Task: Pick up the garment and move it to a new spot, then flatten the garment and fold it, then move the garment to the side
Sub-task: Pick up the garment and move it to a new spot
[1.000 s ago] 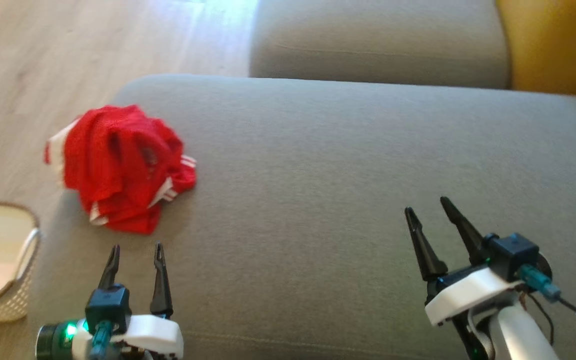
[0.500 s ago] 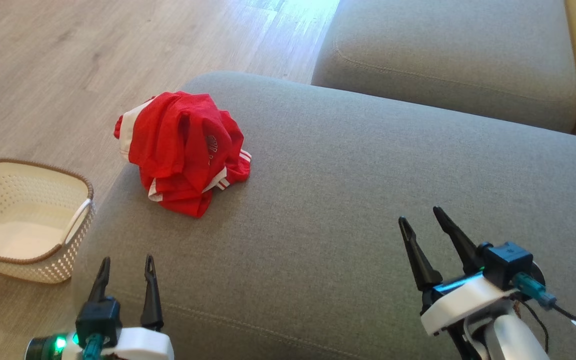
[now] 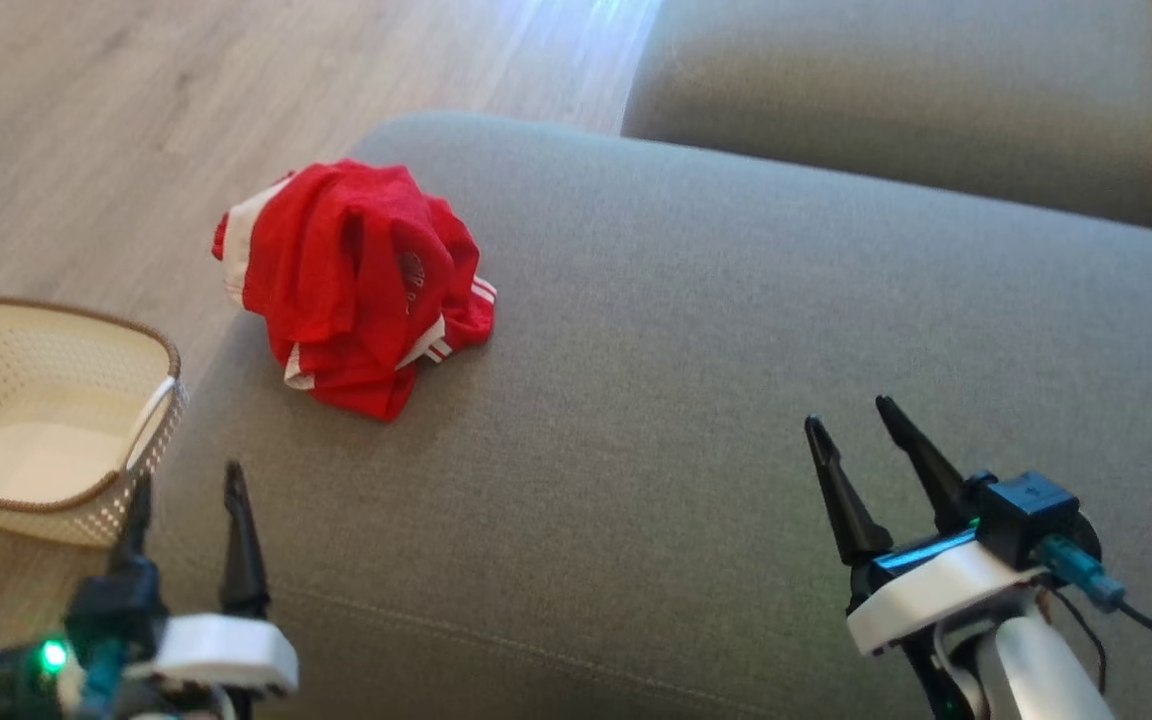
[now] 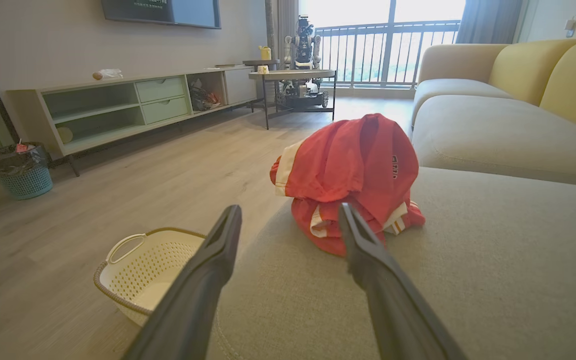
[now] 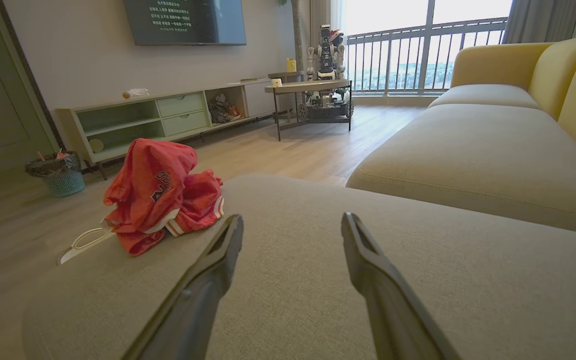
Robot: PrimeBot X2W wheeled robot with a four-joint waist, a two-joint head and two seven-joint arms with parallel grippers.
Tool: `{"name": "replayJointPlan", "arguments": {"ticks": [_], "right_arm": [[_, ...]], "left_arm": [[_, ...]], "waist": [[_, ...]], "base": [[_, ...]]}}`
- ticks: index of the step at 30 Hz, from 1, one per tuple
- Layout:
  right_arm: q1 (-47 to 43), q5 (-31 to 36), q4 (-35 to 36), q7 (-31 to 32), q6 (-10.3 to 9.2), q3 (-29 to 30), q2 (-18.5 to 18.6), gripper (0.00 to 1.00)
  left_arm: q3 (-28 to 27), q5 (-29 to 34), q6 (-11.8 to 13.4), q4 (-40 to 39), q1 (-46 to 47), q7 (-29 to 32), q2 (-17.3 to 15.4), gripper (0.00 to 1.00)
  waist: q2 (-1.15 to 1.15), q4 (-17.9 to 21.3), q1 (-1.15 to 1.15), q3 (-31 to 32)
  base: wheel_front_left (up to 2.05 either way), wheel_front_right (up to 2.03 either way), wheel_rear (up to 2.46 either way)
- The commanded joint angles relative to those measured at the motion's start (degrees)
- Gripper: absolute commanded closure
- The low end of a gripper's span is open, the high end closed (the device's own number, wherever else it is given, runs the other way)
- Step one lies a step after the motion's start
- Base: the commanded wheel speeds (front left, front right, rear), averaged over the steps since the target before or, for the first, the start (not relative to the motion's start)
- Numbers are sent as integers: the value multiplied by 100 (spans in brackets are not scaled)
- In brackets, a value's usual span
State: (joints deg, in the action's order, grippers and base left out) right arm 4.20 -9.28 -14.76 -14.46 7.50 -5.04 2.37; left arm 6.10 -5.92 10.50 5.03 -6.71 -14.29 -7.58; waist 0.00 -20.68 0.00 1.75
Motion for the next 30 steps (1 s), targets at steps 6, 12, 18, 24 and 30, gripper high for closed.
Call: {"name": "replayJointPlan", "arguments": {"ticks": [6, 12, 18, 24, 30], "right_arm": [[560, 260, 469, -54, -1, -82, 51, 0], [875, 575, 913, 67, -1, -43, 51, 0], [1033, 728, 1224, 196, -1, 20, 51, 0], [1091, 781, 1522, 141, -1, -210, 51, 0], [1095, 901, 1602, 206, -1, -260, 51, 0]], "left_arm": [[-723, -422, -438, -20, 1085, -23, -563, 0], [-855, -998, -1132, 698, 2491, 864, -1147, 0], [-595, -1107, -1466, 1363, 3446, 1566, -1396, 0], [-271, -1167, -1660, 2373, 4208, 1886, -1488, 0], [-47, -1236, -1741, 3262, 4743, 1834, -1521, 0]], "waist": [[0, 221, 0, -654], [0, 430, 0, -1420], [0, 520, 0, -1837], [0, 653, 0, -2073], [0, 790, 0, -2172]], "base": [[0, 0, 0], [0, 0, 0], [0, 0, 0], [0, 0, 0], [0, 0, 0]]}}
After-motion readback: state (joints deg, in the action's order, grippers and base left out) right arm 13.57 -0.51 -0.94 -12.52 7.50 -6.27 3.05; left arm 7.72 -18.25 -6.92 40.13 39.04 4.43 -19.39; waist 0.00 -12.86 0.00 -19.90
